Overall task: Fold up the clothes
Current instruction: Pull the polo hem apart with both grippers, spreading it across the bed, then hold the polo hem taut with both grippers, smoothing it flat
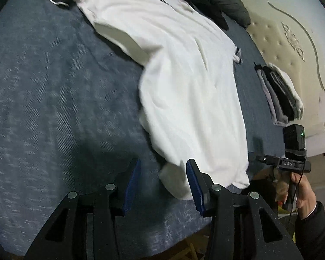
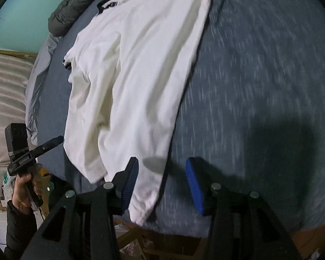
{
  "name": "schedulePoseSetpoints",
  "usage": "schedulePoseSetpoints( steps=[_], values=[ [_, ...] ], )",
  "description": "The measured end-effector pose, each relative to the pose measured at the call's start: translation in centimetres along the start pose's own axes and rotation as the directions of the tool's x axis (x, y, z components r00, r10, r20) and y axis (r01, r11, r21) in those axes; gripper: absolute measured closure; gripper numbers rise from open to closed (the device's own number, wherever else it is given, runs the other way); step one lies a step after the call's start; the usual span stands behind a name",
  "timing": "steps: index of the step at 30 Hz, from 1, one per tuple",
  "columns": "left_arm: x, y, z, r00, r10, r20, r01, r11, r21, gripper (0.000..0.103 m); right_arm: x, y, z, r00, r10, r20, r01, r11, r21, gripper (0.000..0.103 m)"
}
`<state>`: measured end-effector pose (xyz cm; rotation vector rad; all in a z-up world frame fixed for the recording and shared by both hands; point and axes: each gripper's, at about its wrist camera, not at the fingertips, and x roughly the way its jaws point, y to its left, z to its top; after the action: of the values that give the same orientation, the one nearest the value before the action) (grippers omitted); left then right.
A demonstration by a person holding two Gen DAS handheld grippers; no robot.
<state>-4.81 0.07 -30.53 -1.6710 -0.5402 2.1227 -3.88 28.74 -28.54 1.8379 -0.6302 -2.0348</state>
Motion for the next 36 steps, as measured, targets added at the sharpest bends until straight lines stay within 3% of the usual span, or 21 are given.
schedulePoseSetpoints(
  steps=[7, 8, 10, 13, 15, 16, 17, 20, 25, 36],
  values=[
    [1.5, -1.0, -0.6, 1.0, 0.023, -0.003, -0.023, 0.999, 0.028, 0.06, 1.5, 0.4, -2.2, 1.0, 0.014, -0.008, -0.014, 1.0, 0.014, 0.057],
    [1.6, -1.1, -0.6, 1.0, 0.026, -0.003, -0.026, 0.999, 0.033, 0.064, 1.7, 0.5, -2.2, 1.0, 0.014, -0.005, -0.014, 1.0, 0.014, 0.057],
    [1.8, -1.2, -0.6, 1.0, 0.03, -0.005, -0.03, 0.999, 0.042, 0.084, 1.8, 0.7, -2.3, 1.0, 0.013, 0.001, -0.013, 1.0, 0.013, 0.057],
    [1.6, -1.5, -0.9, 0.999, 0.035, -0.007, -0.035, 0.997, 0.067, 0.092, 1.8, 0.9, -2.4, 1.0, 0.026, 0.011, -0.026, 1.0, 0.005, 0.057],
    [1.3, -1.9, -1.0, 0.999, 0.053, -0.005, -0.053, 0.994, 0.1, 0.098, 1.7, 1.1, -2.6, 0.999, 0.043, 0.016, -0.043, 0.999, -0.008, 0.067],
    [1.2, -2.1, -1.1, 0.998, 0.063, -0.004, -0.062, 0.991, 0.117, 0.1, 1.7, 1.3, -2.7, 0.998, 0.061, 0.015, -0.06, 0.998, -0.023, 0.081],
    [1.1, -2.3, -1.2, 0.997, 0.072, -0.002, -0.071, 0.989, 0.133, 0.1, 1.5, 1.5, -2.8, 0.997, 0.076, 0.019, -0.075, 0.996, -0.037, 0.093],
    [-0.6, -2.6, -1.0, 0.996, 0.082, 0.021, -0.084, 0.983, 0.162, 0.101, 0.6, 2.1, -3.0, 0.995, 0.086, 0.051, -0.082, 0.994, -0.077, 0.098],
    [-4.6, -1.4, -0.6, 0.994, 0.076, 0.073, -0.087, 0.982, 0.167, 0.101, -2.7, 1.5, -2.4, 0.988, 0.094, 0.122, -0.084, 0.993, -0.088, 0.099],
    [-12.1, 2.4, -1.3, 0.981, 0.129, 0.144, -0.146, 0.982, 0.12, 0.103, -11.7, -2.3, -2.1, 0.974, 0.016, 0.226, 0.005, 0.996, -0.091, 0.099]
  ],
)
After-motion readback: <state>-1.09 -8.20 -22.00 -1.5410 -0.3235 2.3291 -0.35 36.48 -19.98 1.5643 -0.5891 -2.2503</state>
